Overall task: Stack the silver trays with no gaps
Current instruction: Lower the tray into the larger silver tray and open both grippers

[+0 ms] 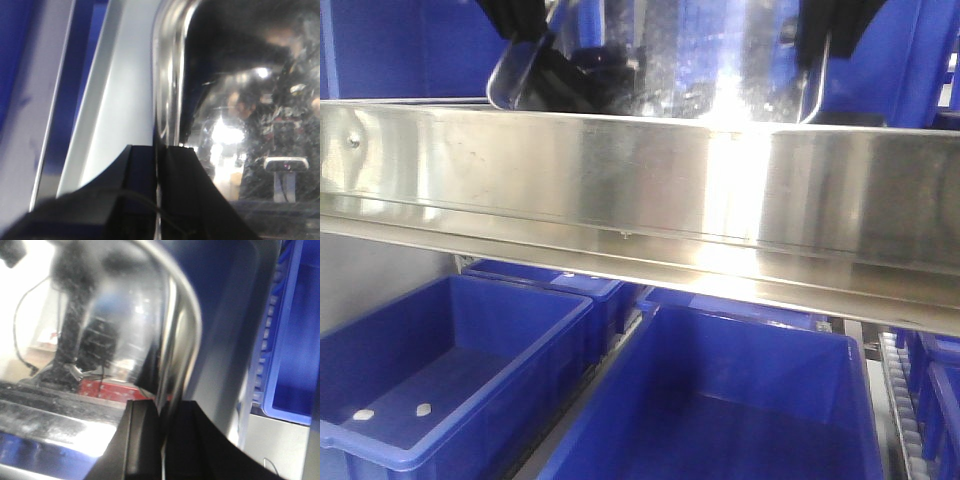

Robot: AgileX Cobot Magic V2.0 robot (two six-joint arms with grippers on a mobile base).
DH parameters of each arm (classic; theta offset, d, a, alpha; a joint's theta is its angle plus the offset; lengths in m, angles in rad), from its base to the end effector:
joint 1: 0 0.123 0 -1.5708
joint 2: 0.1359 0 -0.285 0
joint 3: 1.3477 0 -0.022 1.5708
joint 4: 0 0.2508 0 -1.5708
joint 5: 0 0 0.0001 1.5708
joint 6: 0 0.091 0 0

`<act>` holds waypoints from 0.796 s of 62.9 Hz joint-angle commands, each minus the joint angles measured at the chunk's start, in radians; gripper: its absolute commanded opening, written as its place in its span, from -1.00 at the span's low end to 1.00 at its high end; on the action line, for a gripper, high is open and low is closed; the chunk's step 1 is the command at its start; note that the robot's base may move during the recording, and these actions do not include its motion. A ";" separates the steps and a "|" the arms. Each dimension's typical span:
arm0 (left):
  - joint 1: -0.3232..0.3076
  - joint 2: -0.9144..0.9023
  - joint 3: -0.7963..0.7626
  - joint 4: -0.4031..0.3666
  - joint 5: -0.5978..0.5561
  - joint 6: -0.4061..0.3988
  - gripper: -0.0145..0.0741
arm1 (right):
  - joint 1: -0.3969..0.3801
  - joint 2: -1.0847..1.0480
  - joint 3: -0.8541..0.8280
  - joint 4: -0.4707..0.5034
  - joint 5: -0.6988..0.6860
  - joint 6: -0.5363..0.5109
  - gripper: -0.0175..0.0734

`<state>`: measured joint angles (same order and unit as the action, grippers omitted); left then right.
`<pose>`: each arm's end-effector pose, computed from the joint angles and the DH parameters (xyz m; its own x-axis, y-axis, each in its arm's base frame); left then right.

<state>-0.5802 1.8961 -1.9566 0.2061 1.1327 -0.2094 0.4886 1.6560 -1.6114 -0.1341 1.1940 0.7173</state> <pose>0.3619 -0.2170 0.3627 -0.7425 0.3449 -0.5742 0.3650 0.9271 0.0849 0.3135 0.1539 0.3513 -0.8929 0.2211 -0.3922 0.1683 0.9719 0.1648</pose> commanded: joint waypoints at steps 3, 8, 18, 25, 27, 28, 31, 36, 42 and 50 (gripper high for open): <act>-0.011 -0.048 -0.045 -0.034 -0.117 0.009 -0.56 | -0.011 -0.023 -0.034 0.024 -0.056 -0.024 -0.33; -0.011 -0.045 -0.045 -0.034 -0.119 0.009 -0.29 | -0.013 -0.022 -0.034 0.024 -0.055 -0.024 0.01; -0.011 -0.045 -0.045 -0.007 -0.124 0.009 0.35 | -0.014 -0.022 -0.034 0.017 -0.050 -0.027 0.69; -0.011 -0.045 -0.057 0.016 -0.082 0.007 0.52 | -0.014 -0.028 -0.034 0.017 -0.050 -0.028 0.76; -0.011 -0.045 -0.065 0.018 -0.063 0.007 0.52 | -0.014 -0.034 -0.034 0.017 -0.050 -0.028 0.75; -0.011 -0.045 -0.070 0.018 -0.056 0.007 0.52 | -0.014 -0.037 -0.034 0.017 -0.050 -0.028 0.74; -0.011 -0.047 -0.096 0.018 -0.029 0.007 0.52 | -0.014 -0.051 -0.034 0.017 -0.051 -0.028 0.72; -0.011 -0.055 -0.133 0.009 0.009 0.007 0.52 | -0.012 -0.083 -0.037 0.017 -0.056 -0.035 0.65; -0.025 -0.092 -0.169 0.007 0.028 0.007 0.51 | -0.012 -0.131 -0.037 0.017 -0.057 -0.061 0.47; -0.044 -0.176 -0.177 0.005 0.054 0.018 0.36 | 0.006 -0.222 -0.037 0.017 -0.056 -0.098 0.05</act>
<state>-0.6089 1.8302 -2.0927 0.2033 1.2074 -0.1981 0.4833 1.5277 -1.6133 -0.1020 1.1719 0.6549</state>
